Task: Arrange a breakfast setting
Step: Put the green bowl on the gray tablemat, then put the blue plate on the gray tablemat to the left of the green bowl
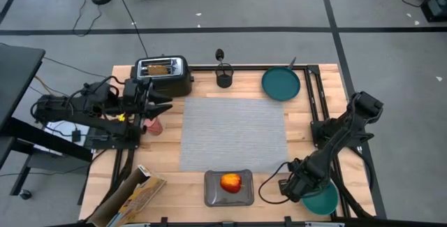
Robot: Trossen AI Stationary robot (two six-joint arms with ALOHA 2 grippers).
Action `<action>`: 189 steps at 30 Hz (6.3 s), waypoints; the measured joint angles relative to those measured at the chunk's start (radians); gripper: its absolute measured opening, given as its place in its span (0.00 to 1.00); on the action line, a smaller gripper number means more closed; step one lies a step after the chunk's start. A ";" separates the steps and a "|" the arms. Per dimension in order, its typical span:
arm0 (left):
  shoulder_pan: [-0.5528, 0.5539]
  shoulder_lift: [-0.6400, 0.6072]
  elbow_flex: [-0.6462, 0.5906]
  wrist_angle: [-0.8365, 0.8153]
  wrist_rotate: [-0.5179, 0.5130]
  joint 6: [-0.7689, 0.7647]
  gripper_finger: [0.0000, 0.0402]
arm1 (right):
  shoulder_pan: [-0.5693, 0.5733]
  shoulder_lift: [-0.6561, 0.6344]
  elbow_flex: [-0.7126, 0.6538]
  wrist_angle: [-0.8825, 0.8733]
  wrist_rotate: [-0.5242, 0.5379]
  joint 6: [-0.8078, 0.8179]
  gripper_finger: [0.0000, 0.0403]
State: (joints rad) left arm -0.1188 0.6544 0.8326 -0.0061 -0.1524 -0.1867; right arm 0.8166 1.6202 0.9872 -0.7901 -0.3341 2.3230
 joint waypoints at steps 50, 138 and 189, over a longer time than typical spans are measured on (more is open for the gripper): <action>-0.021 0.000 0.000 0.028 0.000 -0.098 0.29 | -0.633 -0.006 0.176 0.080 0.552 -3.043 0.02; -0.021 0.000 0.000 0.047 -0.001 -0.080 0.29 | -0.640 -0.342 0.220 -0.237 0.549 -1.835 0.51; 0.005 0.201 0.335 -0.125 -0.148 0.092 0.29 | -1.402 0.062 -0.022 0.059 0.554 -2.277 0.04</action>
State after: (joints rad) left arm -0.1140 0.8552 1.1675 -0.1313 -0.3006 -0.0951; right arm -0.5856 1.6821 0.9654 -0.7314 0.2203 0.0456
